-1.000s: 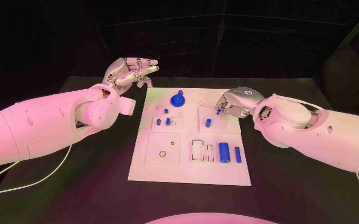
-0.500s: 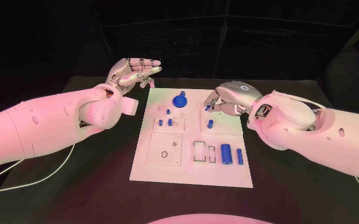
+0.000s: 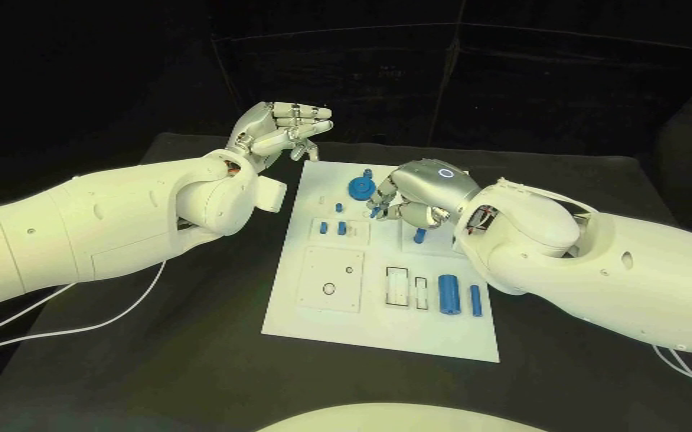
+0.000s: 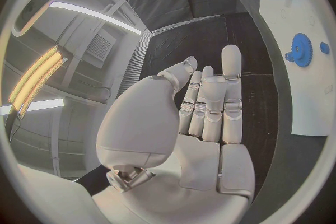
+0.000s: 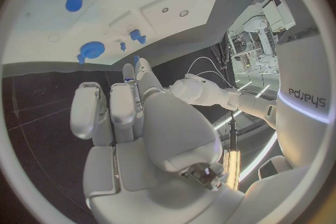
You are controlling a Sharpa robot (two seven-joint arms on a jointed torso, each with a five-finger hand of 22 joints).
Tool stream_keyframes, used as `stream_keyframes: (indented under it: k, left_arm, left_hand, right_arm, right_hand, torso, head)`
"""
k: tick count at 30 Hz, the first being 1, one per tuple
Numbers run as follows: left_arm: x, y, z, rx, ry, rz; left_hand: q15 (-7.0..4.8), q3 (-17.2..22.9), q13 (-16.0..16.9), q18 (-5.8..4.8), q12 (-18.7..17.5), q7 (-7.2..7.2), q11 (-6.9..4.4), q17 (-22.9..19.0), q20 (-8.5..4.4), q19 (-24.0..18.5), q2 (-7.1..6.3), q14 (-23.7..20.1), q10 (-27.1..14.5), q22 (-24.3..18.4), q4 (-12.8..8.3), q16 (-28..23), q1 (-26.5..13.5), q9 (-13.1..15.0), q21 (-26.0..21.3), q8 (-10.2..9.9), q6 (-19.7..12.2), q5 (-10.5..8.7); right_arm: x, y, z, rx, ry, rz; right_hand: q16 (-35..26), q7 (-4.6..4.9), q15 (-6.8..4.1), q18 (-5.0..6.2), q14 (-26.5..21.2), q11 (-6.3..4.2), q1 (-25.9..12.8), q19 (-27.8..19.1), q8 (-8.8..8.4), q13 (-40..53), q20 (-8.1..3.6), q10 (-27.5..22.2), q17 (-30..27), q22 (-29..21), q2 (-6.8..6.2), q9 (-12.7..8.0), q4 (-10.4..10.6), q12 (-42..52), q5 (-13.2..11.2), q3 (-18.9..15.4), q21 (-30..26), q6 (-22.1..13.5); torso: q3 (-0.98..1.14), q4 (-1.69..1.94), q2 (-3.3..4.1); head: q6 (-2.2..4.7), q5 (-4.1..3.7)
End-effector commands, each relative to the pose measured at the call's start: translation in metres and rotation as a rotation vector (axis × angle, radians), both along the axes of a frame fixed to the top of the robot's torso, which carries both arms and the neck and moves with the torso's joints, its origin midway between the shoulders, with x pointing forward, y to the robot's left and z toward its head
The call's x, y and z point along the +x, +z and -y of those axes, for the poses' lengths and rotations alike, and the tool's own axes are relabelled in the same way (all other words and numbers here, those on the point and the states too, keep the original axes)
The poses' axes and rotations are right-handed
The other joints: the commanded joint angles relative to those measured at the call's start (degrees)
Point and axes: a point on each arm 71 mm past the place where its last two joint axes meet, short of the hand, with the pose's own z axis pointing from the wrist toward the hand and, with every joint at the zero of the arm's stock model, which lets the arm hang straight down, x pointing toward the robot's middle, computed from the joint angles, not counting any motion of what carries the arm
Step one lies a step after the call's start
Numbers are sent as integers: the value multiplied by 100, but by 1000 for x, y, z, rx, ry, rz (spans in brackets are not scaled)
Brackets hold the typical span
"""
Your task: Assemble the parts on the task board
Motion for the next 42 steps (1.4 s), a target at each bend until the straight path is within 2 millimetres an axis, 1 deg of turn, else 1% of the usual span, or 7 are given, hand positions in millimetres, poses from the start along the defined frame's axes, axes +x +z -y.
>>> stream_keyframes:
  k: [1,6,10,13,18,28,42]
  left_arm:
    - [-1,1,4,-12,-18,2]
    - [-1,1,6,-13,-24,-1]
    - [-1,1,7,-14,-27,-2]
    - [-1,1,7,-14,-29,-2]
    - [-1,1,8,-15,-31,-3]
    - [-1,1,9,-15,-34,-3]
    - [-1,1,9,-15,-35,-5]
  left_hand:
    - [0,1,-3,32,34,-7,-7,-5,14,-15,-8,-34,-48,-7,-25,-6,42,-9,-37,19,-31,-7]
    - [1,1,-3,32,36,-7,-6,-10,14,-15,-7,-36,-49,-7,-25,-8,42,-8,-37,19,-32,-8]
    - [1,1,-3,32,36,-7,-6,-10,14,-15,-7,-36,-49,-7,-25,-8,42,-8,-37,19,-32,-8]
    - [1,1,-3,32,36,-7,-6,-10,14,-15,-7,-36,-49,-7,-25,-8,42,-8,-37,19,-32,-8]
    - [1,1,-3,32,36,-7,-6,-10,14,-15,-7,-36,-49,-7,-25,-8,42,-8,-37,19,-32,-8]
    - [1,1,-3,32,36,-7,-6,-10,14,-15,-7,-36,-49,-7,-25,-8,42,-8,-37,19,-32,-8]
    - [1,1,-3,32,36,-7,-6,-10,14,-15,-7,-36,-49,-7,-25,-8,42,-8,-37,19,-32,-8]
  right_arm:
    - [-3,-11,-9,-20,42,-16]
    - [-10,-28,-20,-40,73,-43]
    - [-14,-38,-29,-51,97,-62]
    - [-17,-45,-32,-62,112,-77]
    - [-20,-54,-36,-78,126,-96]
    - [-26,-65,-41,-89,142,-115]
    - [-25,-67,-40,-96,134,-108]
  right_hand:
    - [34,11,-43,-35,243,14,-16,25,14,-8,-8,29,-6,7,-7,4,-43,-28,43,0,24,12]
    - [34,11,-43,-35,243,14,-16,25,14,-8,-8,29,-6,7,-7,4,-43,-28,43,0,24,12]
    - [29,14,-41,-36,241,17,-23,27,12,-9,-7,25,-16,10,-4,4,-48,-31,46,5,26,7]
    - [30,16,-39,-37,241,19,-28,30,11,-9,-6,22,-18,14,-3,3,-51,-34,48,8,29,4]
    - [30,18,-38,-38,240,21,-33,31,9,-10,-5,19,-22,16,-1,2,-55,-38,49,12,31,0]
    - [31,20,-36,-38,239,23,-36,31,7,-10,-4,15,-23,17,1,1,-60,-40,51,16,31,-4]
    - [31,20,-36,-38,239,23,-36,31,7,-10,-4,15,-23,17,1,1,-60,-40,51,16,31,-4]
  torso:
    - [1,-1,-2]
    - [-7,-6,-5]
    - [4,-10,-6]
    - [4,-6,-6]
    - [2,-8,-7]
    - [2,-8,-4]
    - [3,-6,-8]
  head:
    - [-64,102]
    - [-86,161]
    - [-113,213]
    - [-118,217]
    - [-161,260]
    - [-193,269]
    - [-215,282]
